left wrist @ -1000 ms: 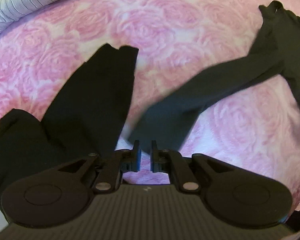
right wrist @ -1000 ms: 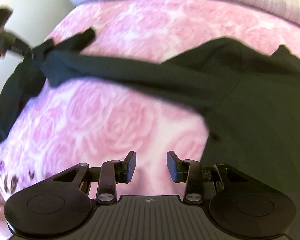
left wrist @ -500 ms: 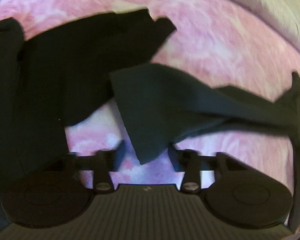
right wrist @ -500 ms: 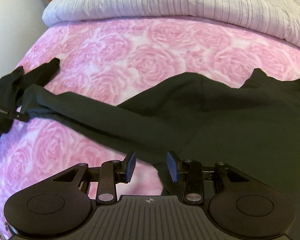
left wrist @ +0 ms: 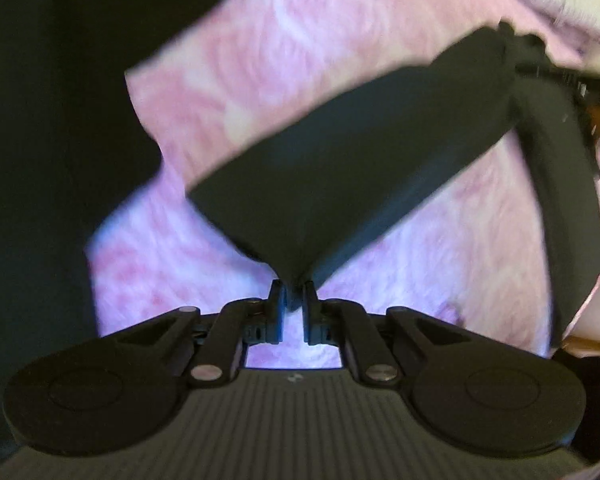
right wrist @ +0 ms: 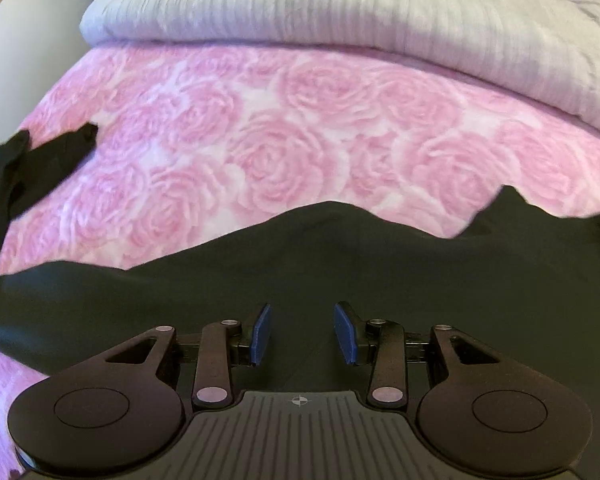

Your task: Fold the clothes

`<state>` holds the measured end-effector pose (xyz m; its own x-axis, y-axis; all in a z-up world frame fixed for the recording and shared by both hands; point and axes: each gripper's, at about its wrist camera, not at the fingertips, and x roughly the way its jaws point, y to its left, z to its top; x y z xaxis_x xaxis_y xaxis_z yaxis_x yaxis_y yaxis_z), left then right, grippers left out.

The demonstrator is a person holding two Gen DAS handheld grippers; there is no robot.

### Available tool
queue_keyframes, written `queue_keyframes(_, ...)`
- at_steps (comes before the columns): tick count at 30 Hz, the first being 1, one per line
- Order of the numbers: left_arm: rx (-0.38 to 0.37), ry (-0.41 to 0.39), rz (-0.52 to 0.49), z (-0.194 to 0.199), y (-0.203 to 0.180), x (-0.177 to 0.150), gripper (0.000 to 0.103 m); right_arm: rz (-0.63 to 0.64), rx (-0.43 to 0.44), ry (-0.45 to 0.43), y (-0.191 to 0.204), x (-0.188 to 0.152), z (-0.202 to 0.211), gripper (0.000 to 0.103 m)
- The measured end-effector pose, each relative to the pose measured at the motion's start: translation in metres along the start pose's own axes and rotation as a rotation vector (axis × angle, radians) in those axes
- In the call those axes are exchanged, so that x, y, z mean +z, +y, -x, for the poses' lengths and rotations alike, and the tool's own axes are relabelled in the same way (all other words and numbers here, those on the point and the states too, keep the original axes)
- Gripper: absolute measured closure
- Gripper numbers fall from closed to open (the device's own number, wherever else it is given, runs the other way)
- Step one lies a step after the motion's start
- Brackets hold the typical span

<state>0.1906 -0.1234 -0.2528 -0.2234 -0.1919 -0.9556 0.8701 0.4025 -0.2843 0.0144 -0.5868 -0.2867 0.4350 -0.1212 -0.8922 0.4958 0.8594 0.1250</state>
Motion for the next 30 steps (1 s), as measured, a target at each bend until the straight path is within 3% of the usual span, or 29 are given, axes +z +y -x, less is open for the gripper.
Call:
queue_keyframes(4, 0.014, 0.048, -0.002, -0.015, -0.006, -0.019, 0.098, 0.068, 0.026, 0.039, 0.006, 0.013, -0.022, 0.063)
queue_keyframes(7, 0.009, 0.029, 0.035, -0.002, -0.001, -0.029, 0.096, 0.093, 0.008, 0.039, 0.007, 0.024, -0.036, 0.063)
queue_keyframes(9, 0.022, -0.036, 0.063, 0.011, 0.007, -0.019, 0.090, 0.095, -0.043, 0.005, 0.006, 0.032, -0.040, 0.063)
queue_keyframes(12, 0.043, -0.131, 0.102, 0.029, 0.020, -0.004, 0.064, 0.028, -0.018, -0.041, 0.004, 0.032, -0.032, 0.063)
queue_keyframes(17, 0.092, -0.088, -0.013, -0.005, 0.021, 0.041, 0.064, -0.042, 0.003, -0.037, 0.021, -0.007, -0.003, 0.063)
queue_keyframes(21, 0.130, -0.044, -0.112, -0.026, 0.019, 0.070, 0.069, -0.053, -0.004, 0.015, 0.045, -0.060, 0.016, 0.063)
queue_keyframes(22, 0.128, -0.031, -0.131, -0.024, 0.017, 0.072, 0.096, -0.036, -0.012, 0.036, 0.051, -0.073, 0.017, 0.063)
queue_keyframes(23, 0.100, -0.027, -0.127, -0.020, 0.018, 0.074, 0.101, -0.019, -0.015, 0.056, 0.055, -0.082, 0.016, 0.063)
queue_keyframes(27, 0.081, -0.018, -0.112, -0.012, 0.020, 0.077, 0.102, 0.076, -0.052, 0.096, 0.073, -0.107, 0.012, 0.063)
queue_keyframes(30, 0.086, -0.012, -0.101, -0.009, 0.020, 0.078, 0.102, 0.099, -0.022, 0.073, 0.080, -0.107, 0.012, 0.063)
